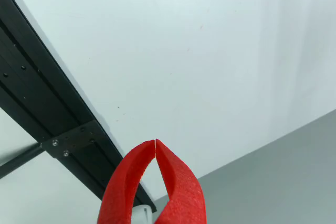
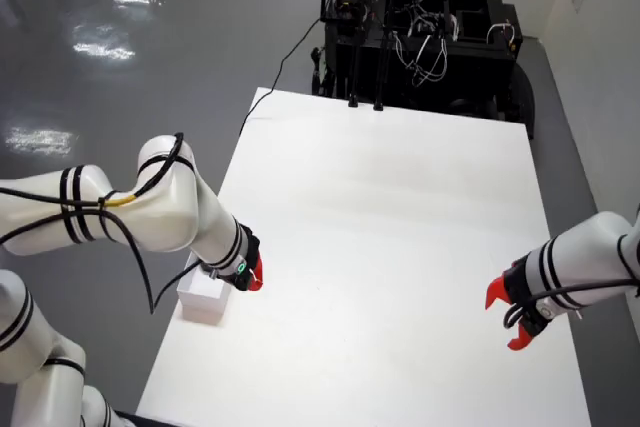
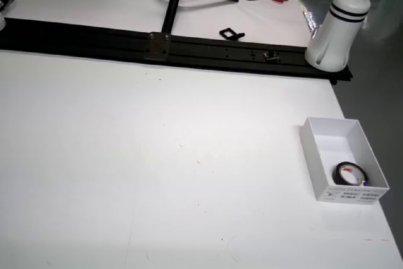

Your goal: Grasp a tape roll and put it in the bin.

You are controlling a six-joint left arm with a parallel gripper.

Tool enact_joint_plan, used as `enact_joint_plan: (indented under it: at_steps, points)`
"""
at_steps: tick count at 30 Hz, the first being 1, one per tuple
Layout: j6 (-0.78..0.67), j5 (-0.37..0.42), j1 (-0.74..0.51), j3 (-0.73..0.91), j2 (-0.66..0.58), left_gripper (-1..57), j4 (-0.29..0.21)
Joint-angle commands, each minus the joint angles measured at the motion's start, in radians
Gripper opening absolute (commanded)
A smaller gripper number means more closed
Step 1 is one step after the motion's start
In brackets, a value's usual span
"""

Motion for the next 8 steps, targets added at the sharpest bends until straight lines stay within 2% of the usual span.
enact_joint_plan:
  at_steps: [1, 8]
  points:
    - [0.000, 0.000, -0.025, 0.000, 0.000, -0.4, 0.000]
    - [0.000, 0.000, -0.028, 0.000, 0.000, -0.4, 0.000]
